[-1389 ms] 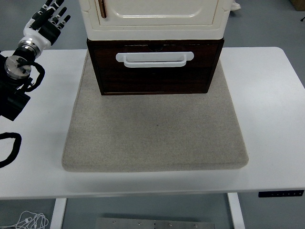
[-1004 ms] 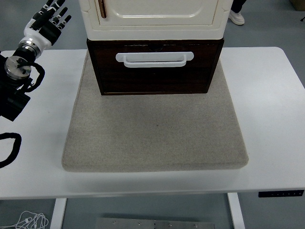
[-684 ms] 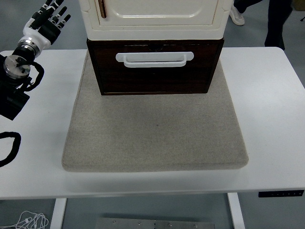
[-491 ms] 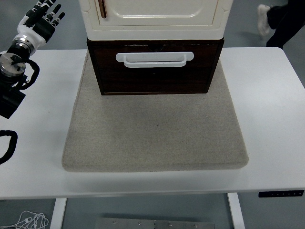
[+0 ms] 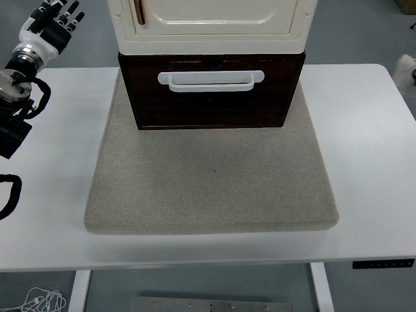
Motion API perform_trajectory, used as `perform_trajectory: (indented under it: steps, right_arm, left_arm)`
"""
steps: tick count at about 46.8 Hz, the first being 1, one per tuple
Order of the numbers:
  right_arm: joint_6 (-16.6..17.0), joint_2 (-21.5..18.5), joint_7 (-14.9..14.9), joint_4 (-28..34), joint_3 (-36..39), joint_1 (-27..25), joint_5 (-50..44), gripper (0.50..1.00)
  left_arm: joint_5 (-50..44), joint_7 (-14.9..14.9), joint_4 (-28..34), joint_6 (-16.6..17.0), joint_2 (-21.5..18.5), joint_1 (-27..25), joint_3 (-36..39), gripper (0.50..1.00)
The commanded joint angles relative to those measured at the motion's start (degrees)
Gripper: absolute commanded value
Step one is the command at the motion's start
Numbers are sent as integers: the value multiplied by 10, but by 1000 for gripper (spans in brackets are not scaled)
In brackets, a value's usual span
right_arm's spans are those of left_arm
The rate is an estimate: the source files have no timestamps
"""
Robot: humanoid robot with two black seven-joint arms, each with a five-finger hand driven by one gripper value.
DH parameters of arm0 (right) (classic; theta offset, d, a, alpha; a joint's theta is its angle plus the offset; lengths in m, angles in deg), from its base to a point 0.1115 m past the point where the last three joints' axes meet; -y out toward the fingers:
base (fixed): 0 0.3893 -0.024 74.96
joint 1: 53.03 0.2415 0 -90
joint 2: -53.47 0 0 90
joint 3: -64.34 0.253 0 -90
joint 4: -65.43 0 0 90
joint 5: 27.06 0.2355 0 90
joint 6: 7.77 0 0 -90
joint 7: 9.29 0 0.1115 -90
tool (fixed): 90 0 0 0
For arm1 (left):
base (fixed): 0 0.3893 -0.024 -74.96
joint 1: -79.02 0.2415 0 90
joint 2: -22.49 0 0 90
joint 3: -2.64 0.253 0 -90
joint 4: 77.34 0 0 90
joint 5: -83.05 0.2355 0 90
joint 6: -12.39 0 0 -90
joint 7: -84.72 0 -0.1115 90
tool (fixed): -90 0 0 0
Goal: Open the drawer under the combination cabinet
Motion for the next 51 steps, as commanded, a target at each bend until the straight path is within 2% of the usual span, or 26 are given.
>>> perform_trajectory:
  steps: [1, 14, 19, 24, 34, 45, 51]
  right_arm:
    - [0, 0, -1, 0, 0, 0, 1, 926]
    - [0, 0, 0, 0, 0, 0, 0, 928]
    - [0, 0, 0, 0, 0, 0, 0, 926]
    - [0, 0, 0, 0, 0, 0, 0, 928]
    - [0, 0, -1, 1, 0, 0, 0, 926]
    - [0, 0, 0, 0, 0, 0, 1, 926]
    - [0, 0, 0, 0, 0, 0, 0, 926]
  left_arm:
    - [0, 0, 0, 2, -3, -15, -3, 1000]
    - [4, 0, 9, 2, -45, -79, 0, 1000]
    - [7, -1, 35, 2, -65, -102, 1, 1000]
    - [11, -1, 94, 8, -93, -118, 2, 1000]
    - [80, -1, 224, 59, -154, -160, 2, 1000]
    - [128, -2, 347, 64, -209, -210, 4, 1000]
    - [129, -3, 419, 62, -245, -261, 75, 1000]
